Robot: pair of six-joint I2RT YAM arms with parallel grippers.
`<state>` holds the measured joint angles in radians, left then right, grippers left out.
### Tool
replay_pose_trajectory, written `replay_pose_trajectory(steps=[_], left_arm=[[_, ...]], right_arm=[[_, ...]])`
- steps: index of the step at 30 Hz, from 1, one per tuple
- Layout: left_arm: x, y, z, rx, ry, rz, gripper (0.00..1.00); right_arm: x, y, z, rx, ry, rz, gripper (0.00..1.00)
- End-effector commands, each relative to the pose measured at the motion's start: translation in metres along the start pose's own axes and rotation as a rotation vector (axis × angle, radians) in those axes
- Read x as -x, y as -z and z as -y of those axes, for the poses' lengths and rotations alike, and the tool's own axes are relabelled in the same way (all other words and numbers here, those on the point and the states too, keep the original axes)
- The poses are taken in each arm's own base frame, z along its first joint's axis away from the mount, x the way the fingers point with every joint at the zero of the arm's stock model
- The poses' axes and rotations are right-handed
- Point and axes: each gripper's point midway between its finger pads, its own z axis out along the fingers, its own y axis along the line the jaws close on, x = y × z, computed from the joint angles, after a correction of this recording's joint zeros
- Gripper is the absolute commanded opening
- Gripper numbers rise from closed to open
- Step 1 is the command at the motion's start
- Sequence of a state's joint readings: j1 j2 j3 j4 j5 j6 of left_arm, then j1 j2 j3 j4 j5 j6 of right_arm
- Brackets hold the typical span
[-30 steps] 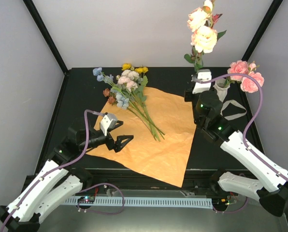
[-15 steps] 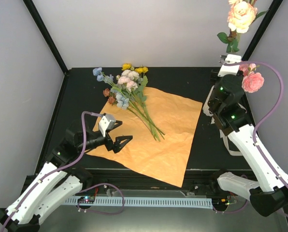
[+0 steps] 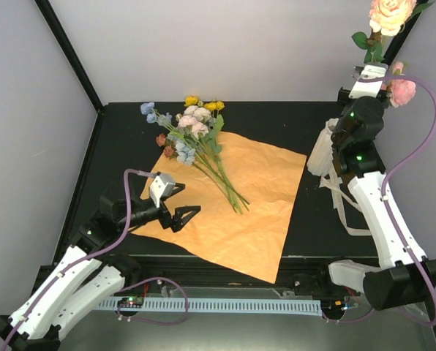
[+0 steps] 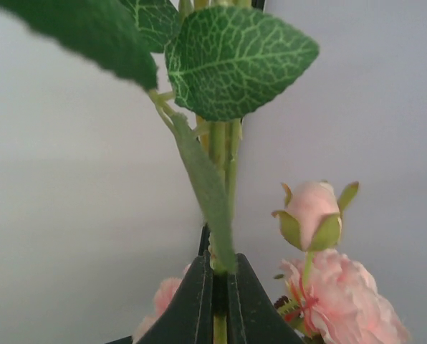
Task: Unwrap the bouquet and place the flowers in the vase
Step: Insert the fake flower into the vase.
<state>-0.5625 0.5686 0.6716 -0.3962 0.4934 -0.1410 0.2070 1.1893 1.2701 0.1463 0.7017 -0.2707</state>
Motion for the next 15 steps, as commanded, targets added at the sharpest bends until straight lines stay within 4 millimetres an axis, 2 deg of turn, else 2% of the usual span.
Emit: replay_pose_trajectory(steps=[1,4,12,15], left_arm=[[0.002,0.002,0.002,-0.001,-0.021,0.01,0.99],[0.002,0.002,0.001,0.002,-0.021,0.011,0.99],[0.001,0.001,0.0,0.004,-0.02,0.007,0.99],[0.0,0.0,0.0,0.003,-0.019,0.004,0.99]], right_arm=[[0.016,-0.015,-0.001,0.03,-0.066,0.05,0.01],[0.012,-0.014,-0.002,0.048,-0.074,0.024,0.01],[-0.009,0.009,-0.005,0.151,-0.133,-0.091,0.01],[-0.009,0.013,-0.009,0.187,-0.144,-0.109,0.01]])
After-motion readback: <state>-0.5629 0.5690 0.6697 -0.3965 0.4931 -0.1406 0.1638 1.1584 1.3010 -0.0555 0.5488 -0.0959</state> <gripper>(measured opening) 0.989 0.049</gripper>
